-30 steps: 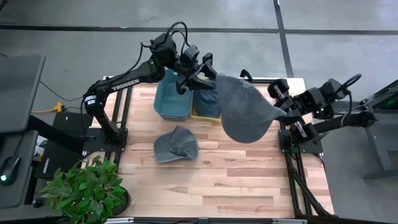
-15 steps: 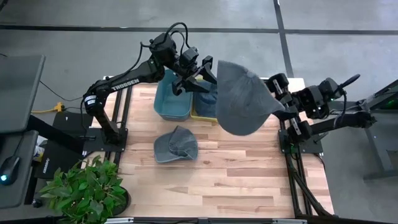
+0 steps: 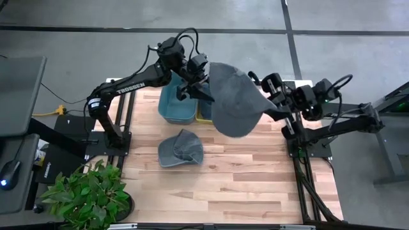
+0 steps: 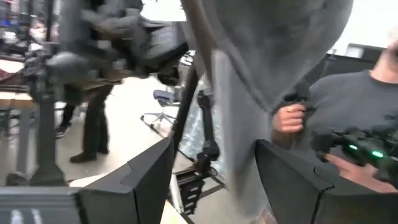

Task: Pick & Place hat
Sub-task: Put the right gray cap into the blue bin

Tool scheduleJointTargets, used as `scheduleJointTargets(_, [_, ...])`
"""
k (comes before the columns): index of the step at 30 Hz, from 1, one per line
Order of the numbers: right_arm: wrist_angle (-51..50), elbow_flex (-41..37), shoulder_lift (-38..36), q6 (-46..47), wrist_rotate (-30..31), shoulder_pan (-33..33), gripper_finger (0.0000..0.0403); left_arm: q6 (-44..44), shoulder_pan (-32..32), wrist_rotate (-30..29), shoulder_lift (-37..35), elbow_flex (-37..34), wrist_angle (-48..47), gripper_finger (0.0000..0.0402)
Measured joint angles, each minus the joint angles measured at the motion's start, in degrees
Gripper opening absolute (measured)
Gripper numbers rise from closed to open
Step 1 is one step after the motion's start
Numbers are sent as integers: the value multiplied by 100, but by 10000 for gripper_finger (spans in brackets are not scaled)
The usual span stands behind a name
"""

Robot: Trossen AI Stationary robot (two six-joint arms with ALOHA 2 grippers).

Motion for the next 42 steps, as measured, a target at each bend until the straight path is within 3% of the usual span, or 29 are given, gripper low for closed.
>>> scheduleJointTargets(6, [-32, 0, -1, 46, 40, -242, 7, -19, -12, 48, -6, 2, 3, 223])
scheduleJointTargets(10, [-273, 0, 0, 139, 25, -424, 7, -20, -8, 101, -6, 2, 2, 197])
scheduleJointTargets(21, [-445, 0, -33, 195, 113, -678, 7, 59, -4, 317, -15, 7, 33, 14])
scheduleJointTargets(28, [-482, 0, -64, 343, 264, -788, 35, 87, 1, 182, -13, 7, 19, 8])
scheduleJointTargets(34, [-712, -9, -193, 544, 652, -786, 85, 78, 2, -5, -1, 7, -1, 6])
scheduleJointTargets(42, [-728, -9, -594, 649, 558, -779, 154, 74, 5, -191, -1, 7, -5, 6])
